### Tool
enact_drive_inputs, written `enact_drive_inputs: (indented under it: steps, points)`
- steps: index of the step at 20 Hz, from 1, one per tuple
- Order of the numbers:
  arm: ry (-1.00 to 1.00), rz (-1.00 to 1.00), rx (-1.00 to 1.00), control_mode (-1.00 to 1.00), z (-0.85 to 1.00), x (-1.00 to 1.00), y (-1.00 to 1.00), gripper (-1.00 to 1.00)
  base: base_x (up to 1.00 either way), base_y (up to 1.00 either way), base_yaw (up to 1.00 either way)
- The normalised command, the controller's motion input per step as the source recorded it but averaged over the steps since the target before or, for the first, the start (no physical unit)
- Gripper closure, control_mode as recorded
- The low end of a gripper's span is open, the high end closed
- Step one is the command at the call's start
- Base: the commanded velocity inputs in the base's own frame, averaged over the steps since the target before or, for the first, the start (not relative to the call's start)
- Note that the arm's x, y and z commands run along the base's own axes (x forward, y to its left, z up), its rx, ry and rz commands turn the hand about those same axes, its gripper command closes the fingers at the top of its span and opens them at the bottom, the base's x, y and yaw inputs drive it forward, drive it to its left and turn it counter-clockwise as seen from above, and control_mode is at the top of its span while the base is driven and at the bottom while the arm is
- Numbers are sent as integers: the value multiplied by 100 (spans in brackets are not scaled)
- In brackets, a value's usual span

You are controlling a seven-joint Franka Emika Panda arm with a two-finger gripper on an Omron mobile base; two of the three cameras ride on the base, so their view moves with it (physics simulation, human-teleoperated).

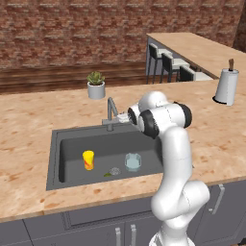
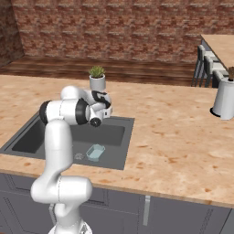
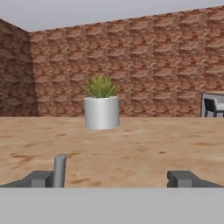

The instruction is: Pick the cup and tupperware and place them in the sink. Then turn on the water.

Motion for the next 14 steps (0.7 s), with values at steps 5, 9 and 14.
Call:
enact_drive_inputs:
  steps: [5, 9, 14]
  points:
    - [-4, 0, 0, -100, 0, 0, -55, -100, 0, 0, 0]
    - [0, 0, 0, -100, 0, 0, -54, -100, 0, 0, 0]
    - [0, 0, 0, -100, 0, 0, -51, -100, 0, 0, 0]
